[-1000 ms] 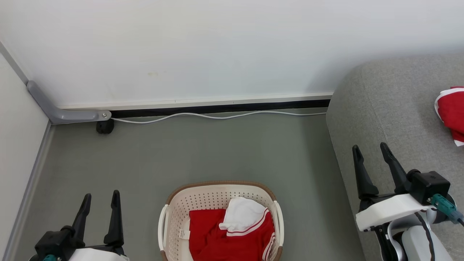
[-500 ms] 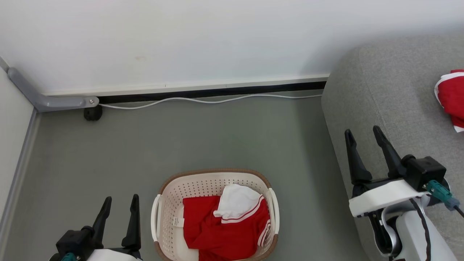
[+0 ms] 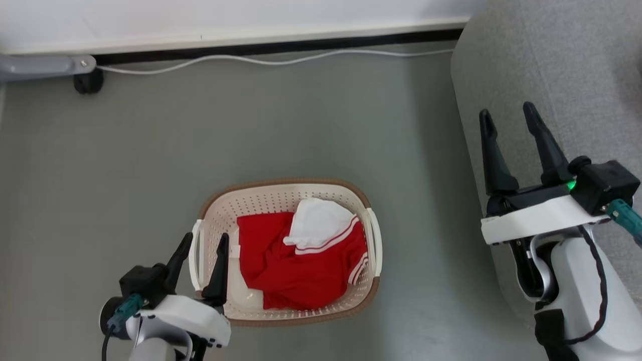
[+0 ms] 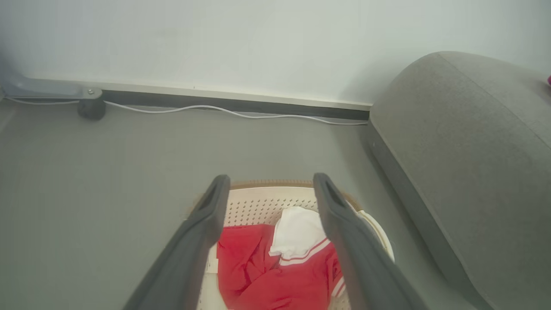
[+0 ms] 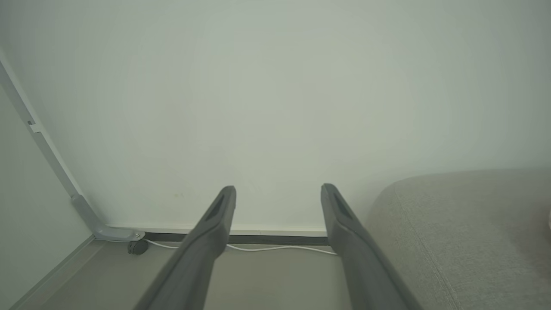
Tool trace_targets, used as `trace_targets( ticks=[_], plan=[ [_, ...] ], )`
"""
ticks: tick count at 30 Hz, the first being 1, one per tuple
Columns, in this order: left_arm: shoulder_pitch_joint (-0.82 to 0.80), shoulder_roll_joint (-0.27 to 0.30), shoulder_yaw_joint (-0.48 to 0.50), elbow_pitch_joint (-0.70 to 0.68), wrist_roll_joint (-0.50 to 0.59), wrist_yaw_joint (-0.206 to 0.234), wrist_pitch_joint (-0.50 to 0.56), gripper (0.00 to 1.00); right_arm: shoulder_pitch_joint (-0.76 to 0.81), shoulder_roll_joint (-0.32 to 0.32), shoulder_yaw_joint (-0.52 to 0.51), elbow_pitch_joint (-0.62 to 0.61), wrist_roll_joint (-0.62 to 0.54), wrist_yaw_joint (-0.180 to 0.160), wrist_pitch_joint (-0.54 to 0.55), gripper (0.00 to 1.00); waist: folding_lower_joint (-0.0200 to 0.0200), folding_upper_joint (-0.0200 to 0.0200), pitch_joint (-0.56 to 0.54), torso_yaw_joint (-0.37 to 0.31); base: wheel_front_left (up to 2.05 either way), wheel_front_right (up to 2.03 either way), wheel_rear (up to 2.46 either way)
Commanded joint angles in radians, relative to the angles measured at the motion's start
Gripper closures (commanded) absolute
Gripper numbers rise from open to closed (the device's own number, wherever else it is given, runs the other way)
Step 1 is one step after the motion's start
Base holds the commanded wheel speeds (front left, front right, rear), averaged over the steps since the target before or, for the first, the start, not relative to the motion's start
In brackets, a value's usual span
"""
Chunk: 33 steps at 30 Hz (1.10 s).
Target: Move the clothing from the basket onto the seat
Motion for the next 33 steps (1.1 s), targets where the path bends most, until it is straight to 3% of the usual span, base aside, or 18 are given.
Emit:
trace_targets(
  ticks=[1,12,33],
  plan=[
    [-0.043,0.008,0.022,-0.006,0.001,-0.006,-0.006,0.00,-0.025,0.004,0.020,-0.035,-0.006,0.003,-0.006,0.00,0.0000,0.0000,0.074,-0.015,0.00,0.00,0.00],
    [-0.266,0.042,-0.113,0.165,-0.031,-0.007,-0.006,0.00,-0.143,0.020,0.029,-0.089,-0.016,0.003,-0.006,0.00,0.0000,0.0000,0.304,-0.061,0.00,0.00,0.00],
    [-0.712,0.189,-0.450,0.540,-0.114,-0.007,-0.006,0.00,-0.262,0.025,0.095,-0.207,0.085,0.003,-0.006,0.00,0.0000,0.0000,0.639,-0.206,0.00,0.00,0.00]
  ],
)
